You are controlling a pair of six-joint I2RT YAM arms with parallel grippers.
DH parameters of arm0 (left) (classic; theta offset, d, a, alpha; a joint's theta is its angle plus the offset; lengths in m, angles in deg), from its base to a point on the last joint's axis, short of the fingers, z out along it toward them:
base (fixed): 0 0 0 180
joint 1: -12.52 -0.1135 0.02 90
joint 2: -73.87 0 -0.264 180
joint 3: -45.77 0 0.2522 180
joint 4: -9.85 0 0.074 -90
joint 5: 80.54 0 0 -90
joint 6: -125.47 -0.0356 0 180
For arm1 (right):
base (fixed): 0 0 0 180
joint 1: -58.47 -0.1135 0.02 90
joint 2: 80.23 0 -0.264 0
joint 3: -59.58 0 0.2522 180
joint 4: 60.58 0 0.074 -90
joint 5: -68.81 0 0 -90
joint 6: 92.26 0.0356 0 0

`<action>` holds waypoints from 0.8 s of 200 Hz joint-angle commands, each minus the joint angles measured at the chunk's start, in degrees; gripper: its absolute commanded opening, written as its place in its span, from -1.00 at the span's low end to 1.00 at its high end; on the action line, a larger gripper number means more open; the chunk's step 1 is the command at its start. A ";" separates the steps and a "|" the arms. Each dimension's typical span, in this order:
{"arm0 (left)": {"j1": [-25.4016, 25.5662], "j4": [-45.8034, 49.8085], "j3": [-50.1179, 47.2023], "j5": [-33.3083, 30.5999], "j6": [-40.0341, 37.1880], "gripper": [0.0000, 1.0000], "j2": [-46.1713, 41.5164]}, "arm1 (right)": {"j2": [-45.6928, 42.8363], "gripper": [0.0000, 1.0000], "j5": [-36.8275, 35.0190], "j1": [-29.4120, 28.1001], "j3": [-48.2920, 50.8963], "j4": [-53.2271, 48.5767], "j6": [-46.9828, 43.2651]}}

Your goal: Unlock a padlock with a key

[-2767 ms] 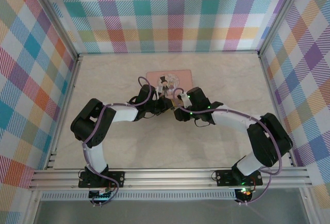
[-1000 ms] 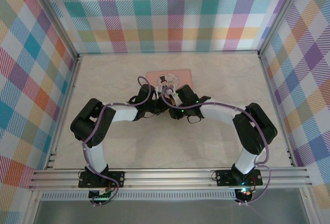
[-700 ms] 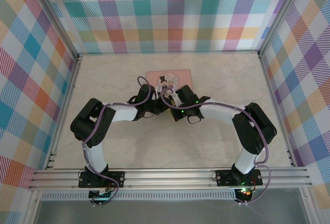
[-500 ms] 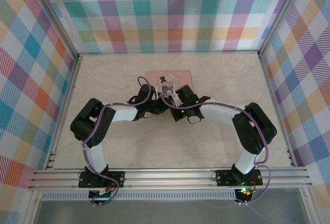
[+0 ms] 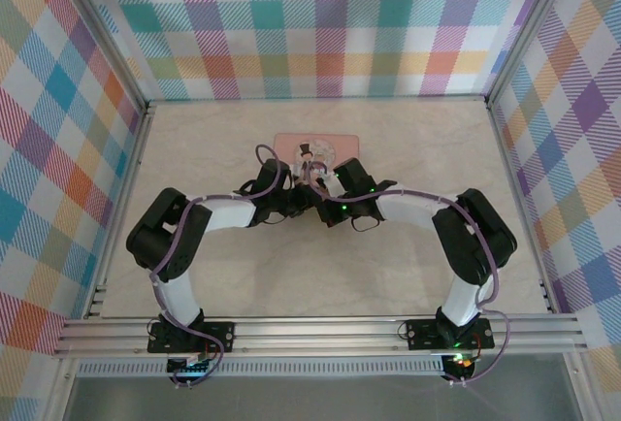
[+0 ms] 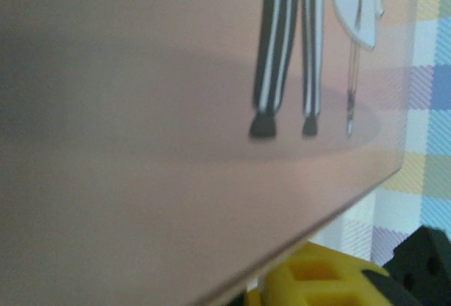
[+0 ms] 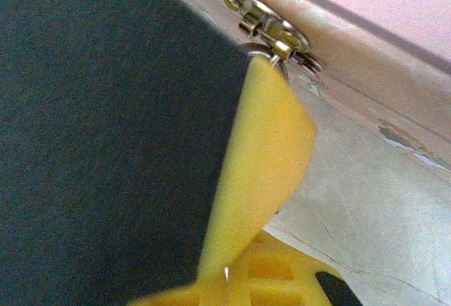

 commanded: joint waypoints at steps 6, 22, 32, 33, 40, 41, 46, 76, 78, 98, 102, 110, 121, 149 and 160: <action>-0.90 8.36 -0.93 -3.10 -1.13 -0.21 -4.47 | 2.23 -1.00 2.05 0.07 0.00 -0.47 -2.06; -1.56 10.03 -1.13 -4.78 -1.94 -0.18 -7.02 | 2.85 -1.00 1.38 0.27 -0.07 -0.58 -3.72; -1.97 11.30 -1.12 -5.78 -2.62 -0.17 -8.47 | 3.13 -1.00 1.09 0.31 -0.14 -0.54 -4.60; -1.99 11.40 -1.10 -5.87 -2.67 -0.17 -8.58 | 3.14 -1.00 1.09 0.29 -0.14 -0.54 -4.73; -2.31 12.28 -1.25 -6.79 -2.92 -0.17 -9.75 | 3.47 -1.00 1.96 0.27 -0.42 -0.59 -5.98; -2.38 12.38 -1.30 -6.95 -2.91 -0.16 -9.93 | 3.49 -1.00 2.10 0.27 -0.50 -0.60 -6.17; -2.63 12.77 -1.42 -7.47 -3.04 -0.14 -10.64 | 3.78 -1.00 2.32 0.27 -0.92 -0.91 -6.66; -4.71 13.46 -1.89 -7.38 -3.41 -0.11 -12.73 | 5.12 -1.00 2.59 0.36 -3.31 -2.95 -7.82; -4.80 13.51 -1.90 -7.38 -3.51 -0.11 -12.80 | 5.21 -1.00 2.48 0.36 -3.42 -3.07 -7.91; -5.01 13.39 -1.81 -6.91 -3.65 -0.10 -12.51 | 5.16 -1.00 1.27 0.27 -3.64 -3.32 -8.07; -5.01 13.24 -1.79 -6.58 -3.62 -0.10 -12.28 | 4.95 -1.00 1.27 0.28 -3.38 -3.08 -8.09; -5.01 12.20 -1.79 -5.59 -3.32 -0.12 -11.62 | 4.59 -1.00 1.18 0.30 -3.06 -2.65 -7.62; -4.85 10.53 -1.92 -4.10 -2.48 -0.12 -10.38 | 4.21 -1.00 1.35 0.27 -3.11 -2.64 -7.13; -2.91 7.05 -0.88 -2.21 -0.54 -0.12 -6.71 | 3.53 -1.00 0.75 -0.12 -3.31 -2.16 -6.11; -2.01 7.02 0.21 -2.34 -0.38 -0.12 -5.16 | 3.34 -1.00 0.83 -0.24 -3.22 -1.81 -5.75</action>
